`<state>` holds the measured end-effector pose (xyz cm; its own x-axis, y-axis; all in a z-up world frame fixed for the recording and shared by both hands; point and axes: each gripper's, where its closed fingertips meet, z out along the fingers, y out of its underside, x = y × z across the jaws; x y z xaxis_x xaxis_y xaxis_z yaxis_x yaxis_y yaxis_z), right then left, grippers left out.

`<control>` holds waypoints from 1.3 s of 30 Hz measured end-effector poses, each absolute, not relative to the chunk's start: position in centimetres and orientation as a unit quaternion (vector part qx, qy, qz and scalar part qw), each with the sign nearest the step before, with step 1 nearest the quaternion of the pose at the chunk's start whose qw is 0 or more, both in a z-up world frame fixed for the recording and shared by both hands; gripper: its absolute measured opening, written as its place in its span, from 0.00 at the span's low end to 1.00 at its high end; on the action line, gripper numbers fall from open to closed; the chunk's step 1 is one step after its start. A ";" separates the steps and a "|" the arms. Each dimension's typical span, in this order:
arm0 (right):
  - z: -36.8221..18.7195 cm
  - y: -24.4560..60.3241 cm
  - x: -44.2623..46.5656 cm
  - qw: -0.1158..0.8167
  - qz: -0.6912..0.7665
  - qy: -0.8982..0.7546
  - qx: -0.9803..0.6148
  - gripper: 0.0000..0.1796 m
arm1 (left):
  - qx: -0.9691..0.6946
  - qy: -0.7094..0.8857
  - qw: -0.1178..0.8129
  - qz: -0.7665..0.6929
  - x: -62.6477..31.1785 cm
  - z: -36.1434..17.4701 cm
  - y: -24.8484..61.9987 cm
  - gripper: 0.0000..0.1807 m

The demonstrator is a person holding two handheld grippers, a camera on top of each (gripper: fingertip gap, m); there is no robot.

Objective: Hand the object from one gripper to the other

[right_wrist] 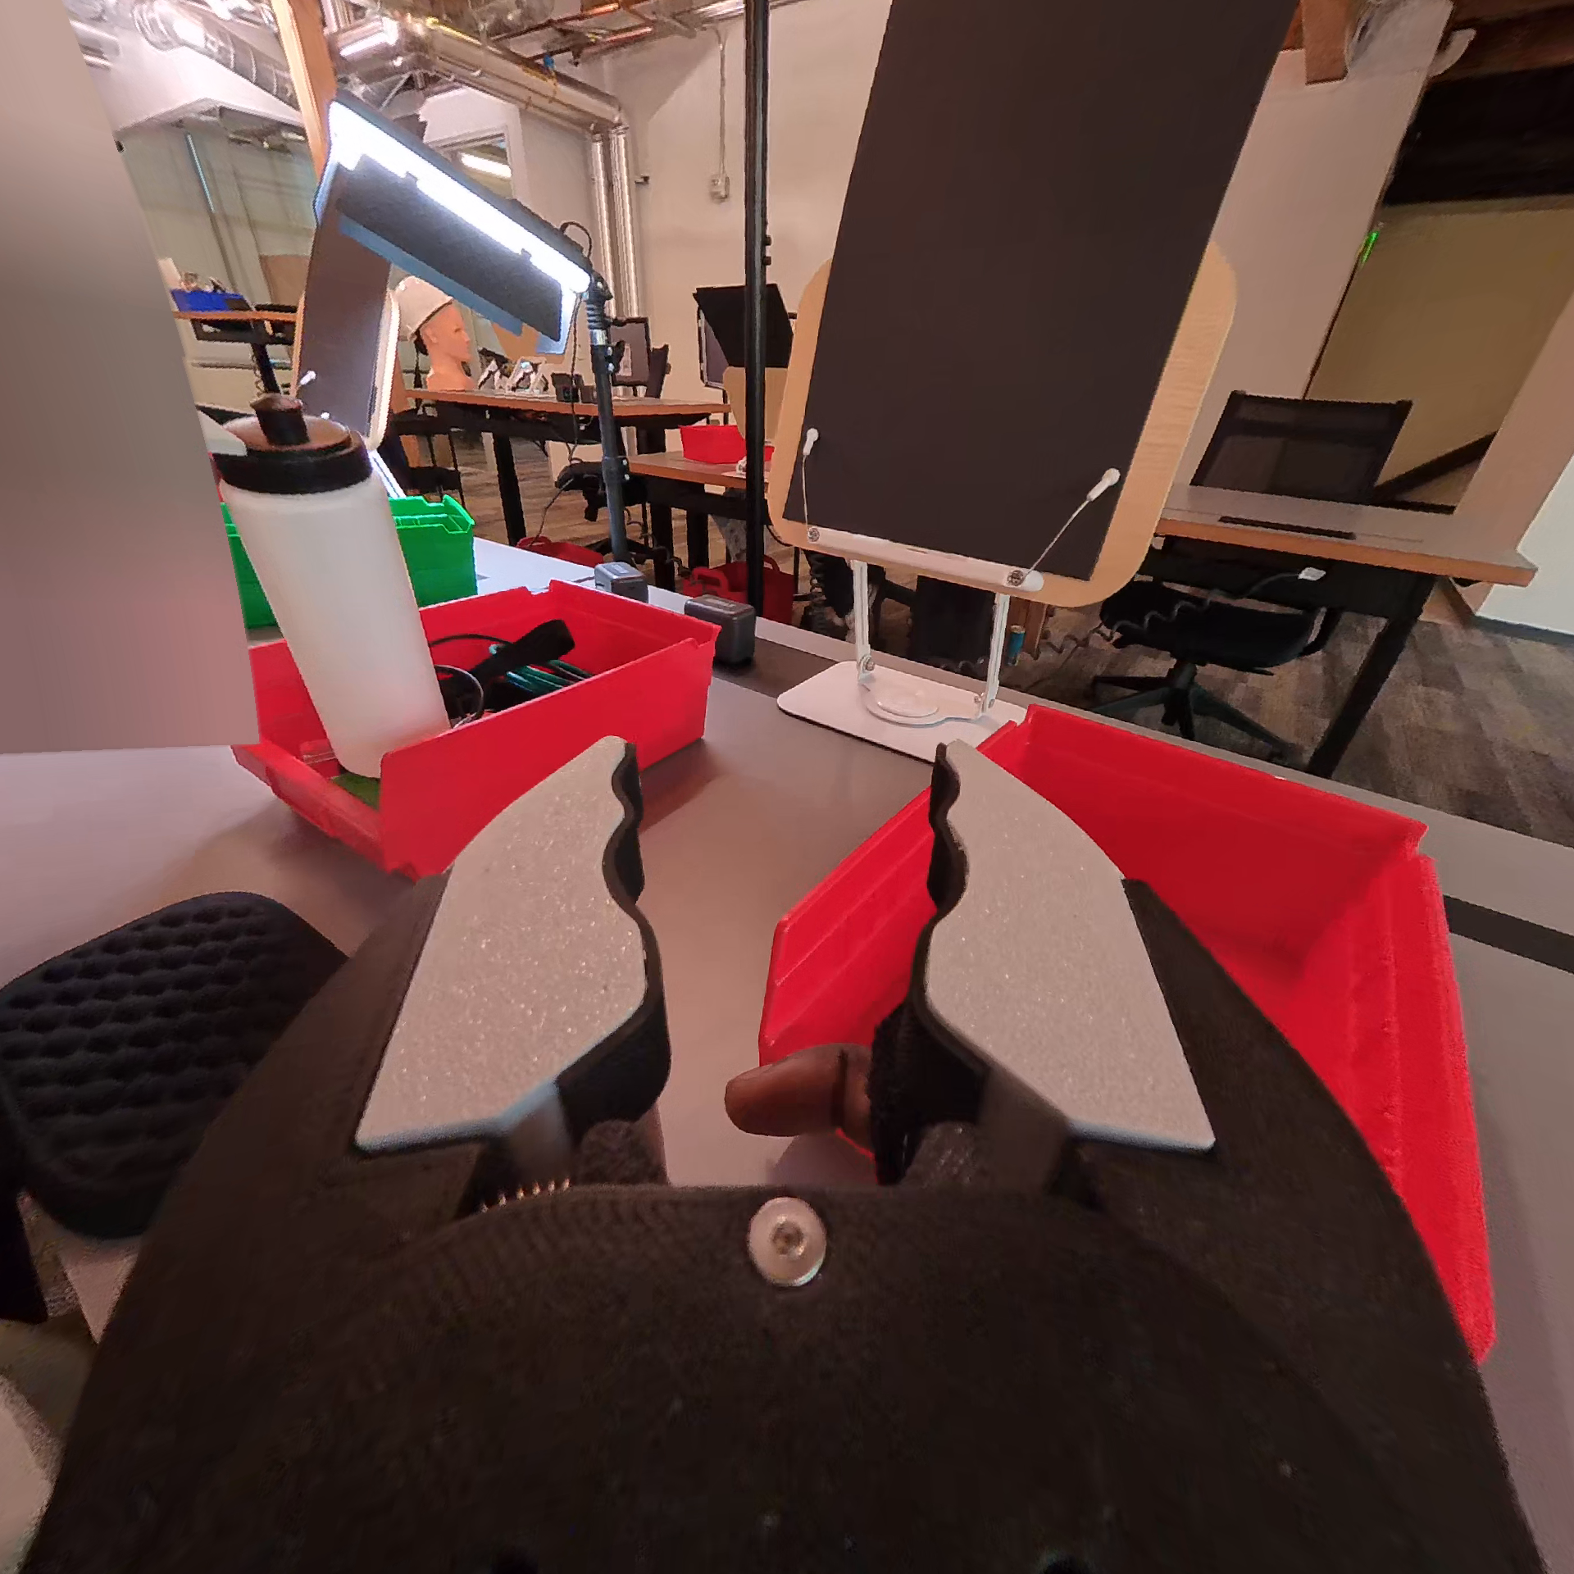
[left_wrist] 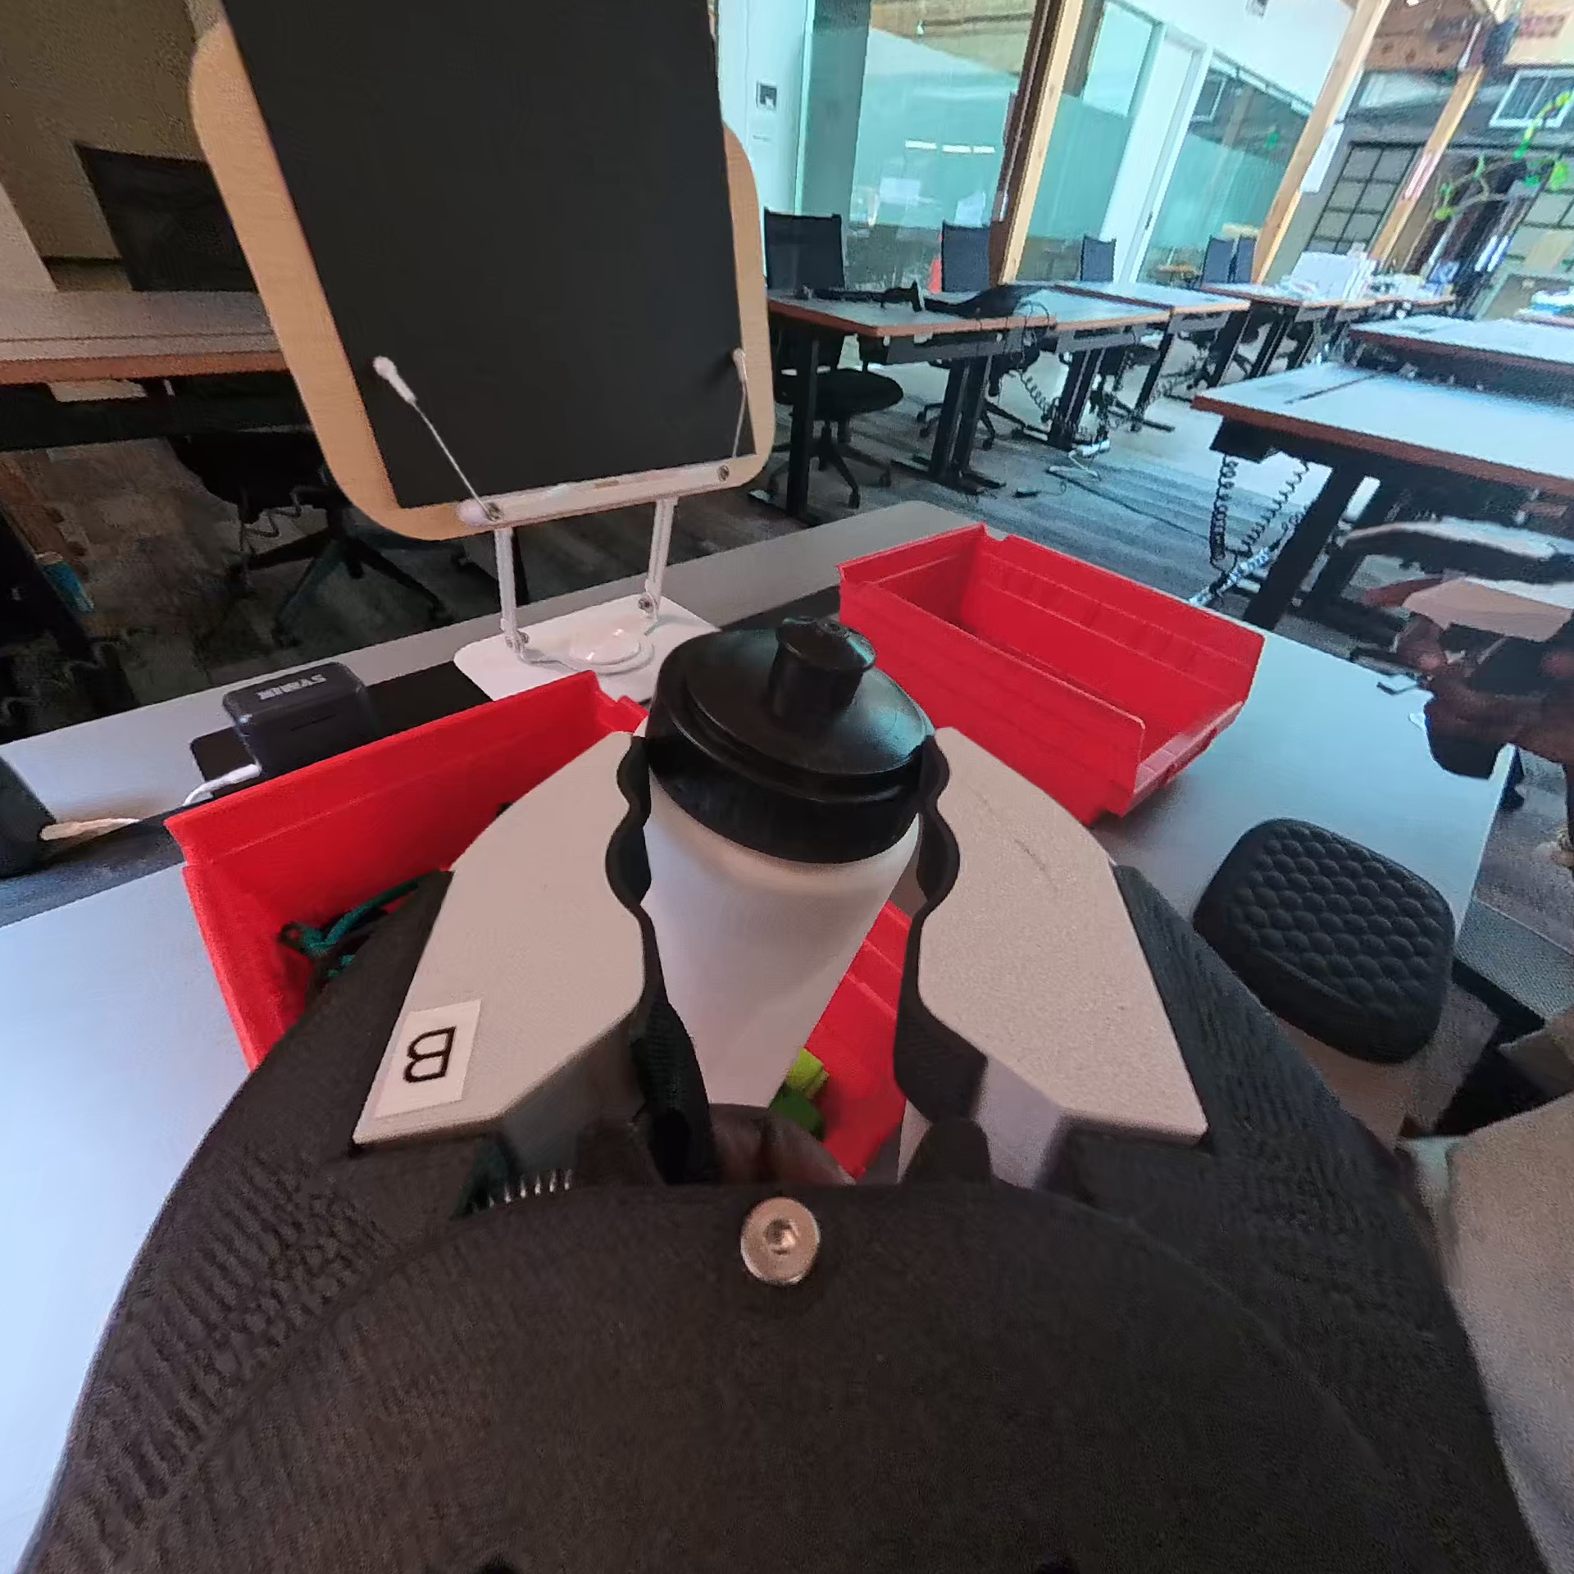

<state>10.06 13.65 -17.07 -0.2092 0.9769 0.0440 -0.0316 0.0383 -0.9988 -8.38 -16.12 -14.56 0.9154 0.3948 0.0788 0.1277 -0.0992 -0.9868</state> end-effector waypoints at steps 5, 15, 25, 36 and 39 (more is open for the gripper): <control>-16.8 13.5 9.9 0.463 0.546 -0.553 -0.425 0.36 | -0.692 -0.188 0.671 0.187 -10.4 -13.9 -18.0 0.43; -16.0 12.3 8.9 0.455 0.576 -0.540 -0.412 0.35 | -0.814 -0.253 0.417 0.317 -17.0 -28.0 -13.3 0.55; -15.6 13.6 9.3 0.457 0.593 -0.515 -0.418 0.33 | -0.779 -0.241 0.474 0.332 -16.0 -26.1 -13.6 0.47; -16.8 11.3 9.2 0.416 0.596 -0.556 -0.403 0.37 | -0.650 -0.189 0.696 0.239 -9.6 -17.1 -10.9 0.47; -16.8 9.8 9.0 0.400 0.606 -0.569 -0.386 0.44 | -0.635 -0.159 0.734 0.181 -6.3 -16.0 -9.1 0.47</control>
